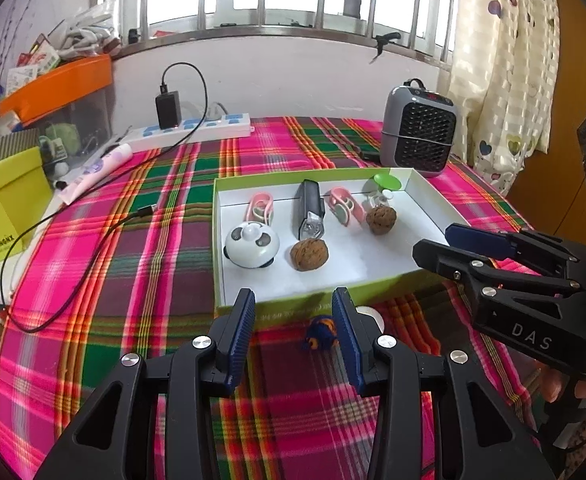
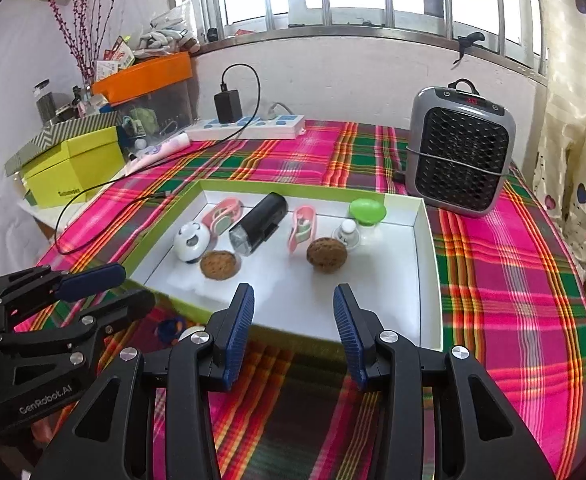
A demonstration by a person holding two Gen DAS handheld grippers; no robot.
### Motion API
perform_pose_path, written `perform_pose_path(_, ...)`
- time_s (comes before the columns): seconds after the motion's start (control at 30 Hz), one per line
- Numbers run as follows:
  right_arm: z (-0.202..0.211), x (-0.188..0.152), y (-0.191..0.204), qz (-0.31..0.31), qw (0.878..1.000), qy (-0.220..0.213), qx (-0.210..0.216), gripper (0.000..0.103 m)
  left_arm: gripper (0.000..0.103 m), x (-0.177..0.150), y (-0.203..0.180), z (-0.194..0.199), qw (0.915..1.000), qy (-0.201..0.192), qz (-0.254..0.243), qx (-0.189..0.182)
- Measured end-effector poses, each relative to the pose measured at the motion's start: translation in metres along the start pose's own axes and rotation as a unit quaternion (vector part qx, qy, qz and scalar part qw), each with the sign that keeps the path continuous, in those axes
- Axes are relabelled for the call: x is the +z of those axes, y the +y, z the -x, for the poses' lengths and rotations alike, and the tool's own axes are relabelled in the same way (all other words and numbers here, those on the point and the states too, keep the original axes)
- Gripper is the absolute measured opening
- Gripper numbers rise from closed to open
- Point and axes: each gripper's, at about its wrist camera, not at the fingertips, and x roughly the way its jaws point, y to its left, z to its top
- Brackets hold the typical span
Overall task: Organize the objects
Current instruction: 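Withdraw both open tools toward the rope ball and white round container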
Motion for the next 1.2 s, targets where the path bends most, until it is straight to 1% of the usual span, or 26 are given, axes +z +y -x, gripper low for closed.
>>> perform_pose_path(0.4,0.014,-0.021,0.011,-0.007,1.0,0.002,0.016,0.043,0.039,-0.023,0.015,0.016,0.9997,0.002,0.025,-0.003)
perform_pose_path(0.5,0.012,-0.025,0.015,-0.008,1.0,0.009,0.025,0.047,0.04,-0.028,0.017,0.017,0.9995,0.004,0.03,-0.005)
perform_pose_path(0.87,-0.002,-0.031,0.037,0.005,0.999,0.035,0.04,0.048,0.041,-0.044,0.028,0.019,0.9987,0.016,0.047,-0.009)
perform_pose_path(1.2,-0.015,-0.028,0.05,0.018,0.998,0.052,0.033,0.048,0.041,-0.048,0.035,0.014,0.9983,0.023,0.051,-0.014)
